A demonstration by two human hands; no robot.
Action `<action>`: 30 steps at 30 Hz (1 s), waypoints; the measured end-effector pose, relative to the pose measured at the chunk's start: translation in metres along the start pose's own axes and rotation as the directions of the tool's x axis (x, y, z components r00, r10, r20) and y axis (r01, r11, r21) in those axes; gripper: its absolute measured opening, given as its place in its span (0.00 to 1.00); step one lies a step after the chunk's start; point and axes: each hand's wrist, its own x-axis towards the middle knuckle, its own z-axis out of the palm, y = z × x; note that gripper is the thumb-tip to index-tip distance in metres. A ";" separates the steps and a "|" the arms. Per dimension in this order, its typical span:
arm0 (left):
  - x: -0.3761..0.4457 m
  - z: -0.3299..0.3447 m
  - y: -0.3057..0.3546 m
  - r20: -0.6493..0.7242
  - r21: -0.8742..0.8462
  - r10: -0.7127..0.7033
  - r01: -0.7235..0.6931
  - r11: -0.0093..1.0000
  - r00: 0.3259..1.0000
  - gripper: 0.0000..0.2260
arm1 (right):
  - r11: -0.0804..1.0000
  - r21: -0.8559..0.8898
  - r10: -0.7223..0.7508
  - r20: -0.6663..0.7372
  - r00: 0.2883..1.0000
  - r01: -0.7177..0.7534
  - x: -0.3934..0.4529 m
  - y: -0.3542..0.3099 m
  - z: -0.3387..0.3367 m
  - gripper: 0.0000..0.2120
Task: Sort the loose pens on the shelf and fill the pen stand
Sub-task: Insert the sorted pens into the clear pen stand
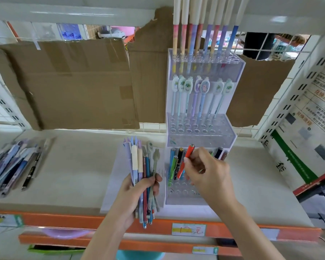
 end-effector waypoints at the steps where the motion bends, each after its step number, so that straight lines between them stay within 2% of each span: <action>1: 0.000 0.000 0.000 0.004 0.001 0.010 -0.010 1.000 1.000 0.10 | 1.000 -0.012 -0.008 0.004 1.000 0.008 -0.001 0.002 0.001 0.08; 4: 0.000 0.000 0.000 0.006 0.003 0.028 -0.028 1.000 1.000 0.13 | 0.997 -0.074 0.020 0.071 0.997 -0.014 -0.005 0.009 0.008 0.09; 7: 0.000 -0.002 0.000 0.001 0.018 0.021 -0.021 1.000 1.000 0.10 | 0.990 -0.110 0.104 0.178 0.979 -0.085 -0.010 0.012 0.012 0.07; 12: -0.002 -0.003 0.000 -0.001 0.000 0.025 -0.025 1.000 1.000 0.12 | 0.984 -0.170 0.090 0.167 0.982 -0.061 -0.013 0.009 0.013 0.08; 17: -0.005 -0.001 0.003 -0.004 -0.017 0.015 -0.015 1.000 1.000 0.11 | 0.976 -0.177 0.162 0.206 0.965 -0.126 -0.011 0.007 0.011 0.08; 20: -0.006 -0.001 0.004 -0.009 -0.010 0.014 -0.014 1.000 1.000 0.11 | 0.983 -0.148 0.143 0.225 0.964 -0.111 -0.010 0.006 0.013 0.07; 23: -0.006 -0.003 0.003 -0.016 -0.010 0.024 -0.024 1.000 1.000 0.15 | 0.986 -0.149 0.103 0.208 0.973 -0.073 -0.011 0.006 0.016 0.07; 30: -0.007 -0.005 0.003 -0.027 -0.056 0.025 -0.027 0.998 0.999 0.07 | 0.981 -0.169 0.119 0.160 0.980 -0.092 -0.018 0.005 0.014 0.11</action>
